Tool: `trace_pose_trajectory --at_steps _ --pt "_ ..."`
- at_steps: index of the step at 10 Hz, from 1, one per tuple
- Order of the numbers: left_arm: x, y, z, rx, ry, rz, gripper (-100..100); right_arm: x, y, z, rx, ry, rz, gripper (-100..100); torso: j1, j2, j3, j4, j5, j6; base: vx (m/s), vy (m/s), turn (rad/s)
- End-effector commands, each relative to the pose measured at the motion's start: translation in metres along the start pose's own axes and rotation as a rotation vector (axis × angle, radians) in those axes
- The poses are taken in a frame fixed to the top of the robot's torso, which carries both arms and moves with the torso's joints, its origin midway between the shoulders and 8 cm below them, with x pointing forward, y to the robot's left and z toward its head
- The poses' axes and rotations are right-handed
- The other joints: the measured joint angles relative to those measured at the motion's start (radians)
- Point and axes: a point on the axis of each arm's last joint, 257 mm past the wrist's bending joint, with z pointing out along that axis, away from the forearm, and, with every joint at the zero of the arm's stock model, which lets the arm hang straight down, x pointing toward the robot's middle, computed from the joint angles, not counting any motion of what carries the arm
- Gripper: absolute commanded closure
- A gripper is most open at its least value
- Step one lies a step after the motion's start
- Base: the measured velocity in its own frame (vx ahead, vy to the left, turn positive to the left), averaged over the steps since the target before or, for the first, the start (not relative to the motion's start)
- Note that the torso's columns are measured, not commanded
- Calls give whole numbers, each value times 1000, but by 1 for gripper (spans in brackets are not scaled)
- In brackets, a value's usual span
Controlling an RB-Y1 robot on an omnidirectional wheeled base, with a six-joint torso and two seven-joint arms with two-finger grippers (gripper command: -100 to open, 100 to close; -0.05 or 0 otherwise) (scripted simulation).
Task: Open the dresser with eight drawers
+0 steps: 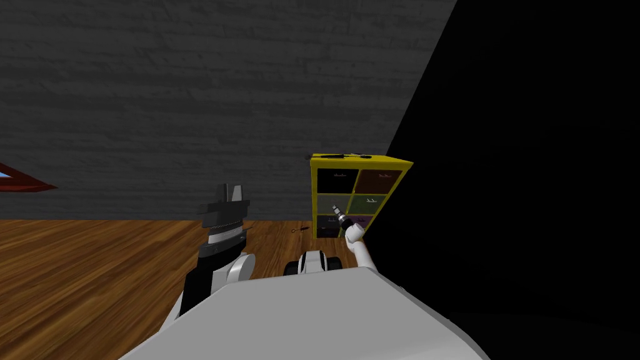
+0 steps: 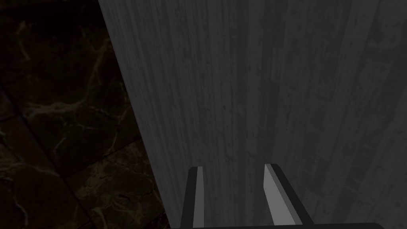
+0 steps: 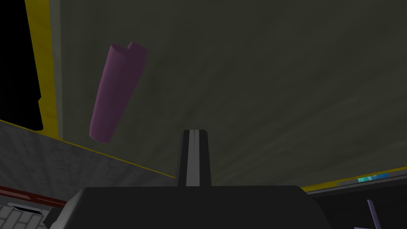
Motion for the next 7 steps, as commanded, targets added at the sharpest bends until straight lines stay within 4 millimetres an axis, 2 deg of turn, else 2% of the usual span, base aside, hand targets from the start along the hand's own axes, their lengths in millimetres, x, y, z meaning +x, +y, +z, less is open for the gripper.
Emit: trace_pose_trajectory --at_steps 1,6,7 --pt "0 0 0 0 0 0 0 20 10 -9 3 10 12 100 -1 0 0 0 0 0 -19 60 43" --pt "0 0 0 0 0 0 0 46 33 -25 -23 23 14 100 -1 -1 0 0 0 0 -16 62 28" --pt "0 0 0 0 0 0 0 46 33 -27 -12 -1 21 100 -2 0 0 0 0 0 -22 61 41"
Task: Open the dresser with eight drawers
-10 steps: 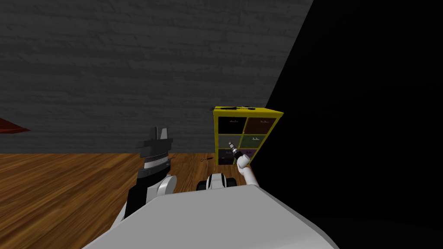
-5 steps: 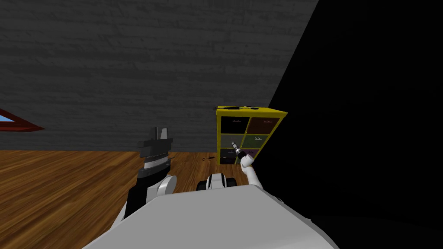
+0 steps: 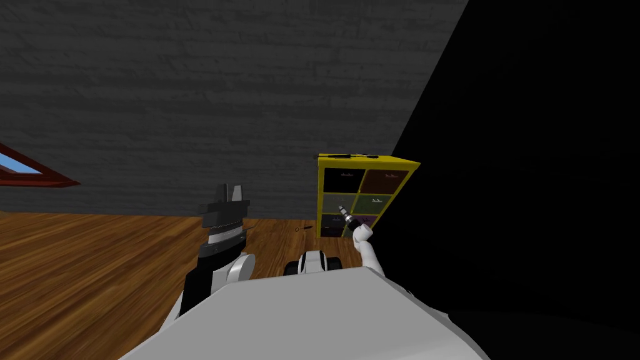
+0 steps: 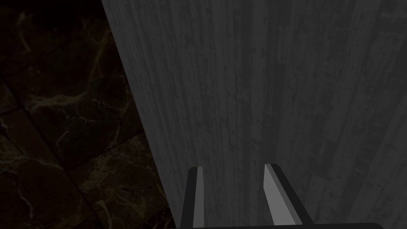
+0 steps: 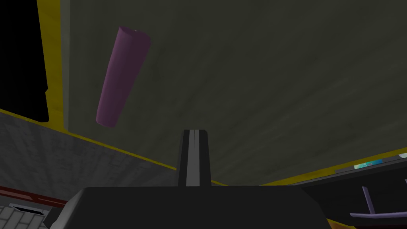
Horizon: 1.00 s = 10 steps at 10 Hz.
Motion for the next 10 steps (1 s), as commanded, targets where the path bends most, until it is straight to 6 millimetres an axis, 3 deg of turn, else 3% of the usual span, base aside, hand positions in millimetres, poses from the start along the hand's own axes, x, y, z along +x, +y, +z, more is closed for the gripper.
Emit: trace_pose_trajectory --at_steps 1,4,5,10 --pt "0 0 0 0 0 0 0 12 11 -9 -12 4 11 100 1 0 0 0 0 0 -14 49 19" --pt "0 0 0 0 0 0 0 16 16 -14 -13 -7 19 100 0 0 0 0 0 0 -11 40 21" --pt "0 0 0 0 0 0 0 34 21 -19 -21 3 -4 -100 -1 -1 0 0 0 0 -3 8 1" --pt "0 0 0 0 0 0 0 98 28 -33 -30 67 -24 -100 1 0 0 0 0 0 -5 7 0"
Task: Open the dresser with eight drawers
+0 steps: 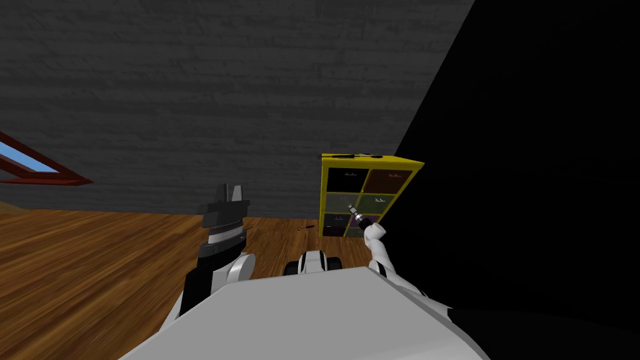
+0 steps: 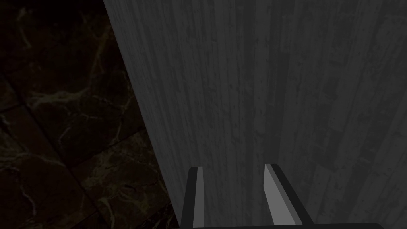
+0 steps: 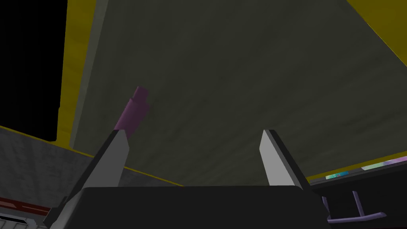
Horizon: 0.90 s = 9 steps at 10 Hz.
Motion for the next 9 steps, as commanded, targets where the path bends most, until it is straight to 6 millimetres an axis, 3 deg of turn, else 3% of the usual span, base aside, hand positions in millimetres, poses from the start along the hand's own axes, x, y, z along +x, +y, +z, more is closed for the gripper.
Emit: trace_pose_trajectory --at_steps 1,6,9 --pt "0 0 0 0 0 0 0 31 1 -6 7 46 32 -100 -1 -1 0 1 0 1 -12 25 -3" --pt "0 0 0 0 0 0 0 47 -9 -6 50 124 183 -100 0 0 0 0 0 0 -10 23 -3" --pt "0 0 0 0 0 0 0 73 -11 -11 70 173 236 -100 -1 0 0 0 0 0 -12 22 -2"
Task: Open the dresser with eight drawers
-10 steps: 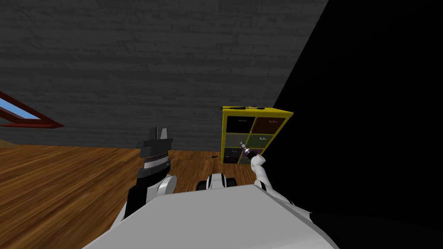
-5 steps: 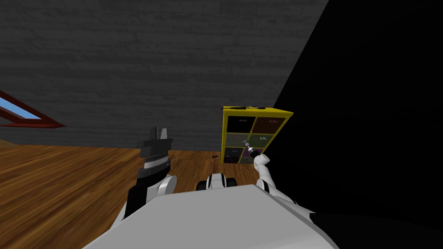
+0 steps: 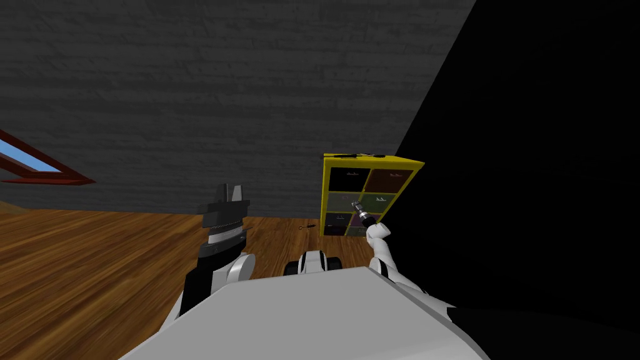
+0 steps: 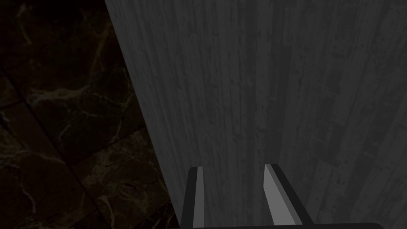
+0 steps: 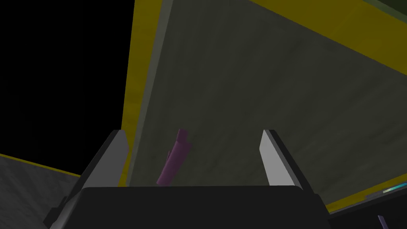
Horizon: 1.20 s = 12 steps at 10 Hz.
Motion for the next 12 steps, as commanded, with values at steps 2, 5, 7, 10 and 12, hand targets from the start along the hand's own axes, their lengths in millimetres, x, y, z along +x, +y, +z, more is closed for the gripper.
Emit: trace_pose_trajectory --at_steps 2,5,7,10,12 --pt "0 0 0 0 0 0 0 25 -10 -2 33 61 90 -100 1 0 0 0 0 0 -14 24 -3" --pt "0 0 0 0 0 0 0 4 -12 1 60 91 229 -100 1 0 0 0 0 0 -12 25 -1" --pt "0 0 0 0 0 0 0 -13 -12 3 66 92 281 -100 0 0 0 0 0 0 -5 8 0" --pt "0 0 0 0 0 0 0 -4 -14 7 65 92 265 -100 0 -3 -2 -1 0 0 27 4 13" --pt "0 0 0 0 0 0 0 -3 -16 9 66 90 266 100 0 1 1 0 0 0 -46 6 -11"
